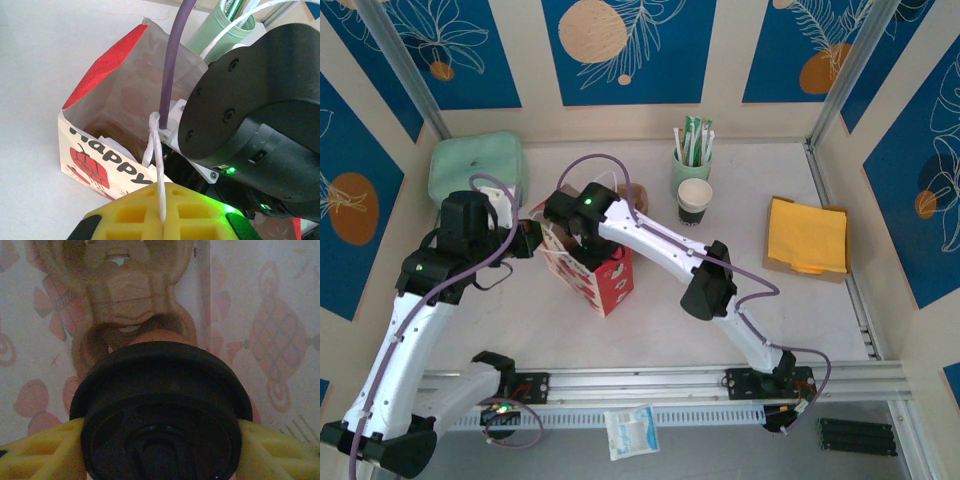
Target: Pack the takeout coffee
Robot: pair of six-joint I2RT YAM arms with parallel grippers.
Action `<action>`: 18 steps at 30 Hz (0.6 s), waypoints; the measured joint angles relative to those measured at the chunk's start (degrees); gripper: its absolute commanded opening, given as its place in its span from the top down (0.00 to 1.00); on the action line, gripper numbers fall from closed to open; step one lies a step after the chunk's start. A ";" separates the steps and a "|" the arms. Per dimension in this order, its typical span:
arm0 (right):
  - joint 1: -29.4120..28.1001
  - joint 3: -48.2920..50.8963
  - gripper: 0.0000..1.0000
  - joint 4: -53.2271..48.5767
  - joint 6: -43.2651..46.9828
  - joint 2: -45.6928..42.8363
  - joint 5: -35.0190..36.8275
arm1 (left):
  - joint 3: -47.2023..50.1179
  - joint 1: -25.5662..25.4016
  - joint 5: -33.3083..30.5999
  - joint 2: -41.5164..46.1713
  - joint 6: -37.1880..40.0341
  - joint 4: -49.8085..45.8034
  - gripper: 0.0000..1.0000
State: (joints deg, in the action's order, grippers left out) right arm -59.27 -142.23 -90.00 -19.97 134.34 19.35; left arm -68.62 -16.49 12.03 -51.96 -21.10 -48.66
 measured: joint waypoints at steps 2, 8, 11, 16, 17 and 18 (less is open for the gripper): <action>0.00 0.26 0.47 0.28 0.00 -0.02 0.00 | 0.00 0.00 0.00 0.00 -0.02 0.00 1.00; 0.00 0.63 0.47 0.90 0.02 -0.15 -0.07 | 0.00 0.00 0.00 0.00 -0.02 0.00 1.00; 0.02 1.18 0.47 1.55 0.02 -0.68 -0.11 | 0.00 0.00 0.00 0.00 -0.02 0.00 1.00; 0.02 2.64 0.47 2.93 0.00 -1.79 -0.63 | 0.00 0.00 0.00 0.00 -0.02 0.02 1.00; 0.07 3.28 0.47 3.43 -0.02 -2.23 -0.92 | 0.00 0.00 0.02 0.00 -0.02 0.00 1.00; 0.09 3.82 0.47 3.82 -0.09 -2.62 -1.33 | 0.00 0.00 0.02 0.00 -0.02 0.02 1.00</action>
State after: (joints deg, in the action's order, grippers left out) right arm -59.18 -138.41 -86.17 -20.05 131.72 18.02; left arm -68.62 -16.49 12.05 -51.96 -21.12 -48.64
